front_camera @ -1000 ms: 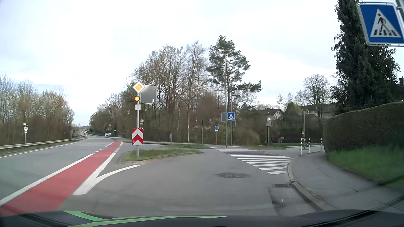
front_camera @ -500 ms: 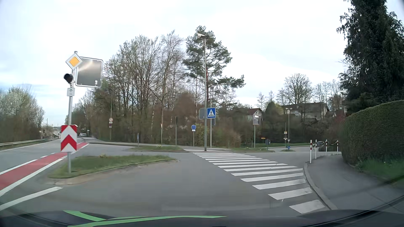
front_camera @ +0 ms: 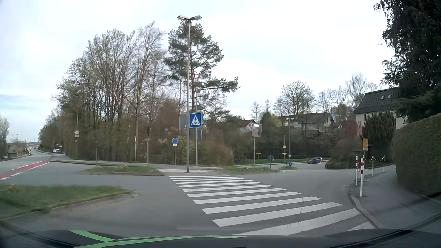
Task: Follow the waypoints while adhering to traffic rules and regulations
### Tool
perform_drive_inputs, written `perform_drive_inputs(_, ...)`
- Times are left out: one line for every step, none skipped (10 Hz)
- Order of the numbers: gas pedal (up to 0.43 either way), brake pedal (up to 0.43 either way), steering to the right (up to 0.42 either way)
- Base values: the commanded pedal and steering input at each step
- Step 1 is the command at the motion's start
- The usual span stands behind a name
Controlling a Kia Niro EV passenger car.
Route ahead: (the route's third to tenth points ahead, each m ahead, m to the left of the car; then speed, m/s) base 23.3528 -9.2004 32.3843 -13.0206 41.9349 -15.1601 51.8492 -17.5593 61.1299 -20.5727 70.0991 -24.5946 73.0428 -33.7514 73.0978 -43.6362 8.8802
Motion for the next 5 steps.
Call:
perform_drive_inputs(0.0,0.0,0.138)
perform_drive_inputs(0.0,0.0,0.143)
perform_drive_inputs(0.0,0.0,0.145)
perform_drive_inputs(0.0,0.0,0.147)
perform_drive_inputs(0.039,0.0,0.149)
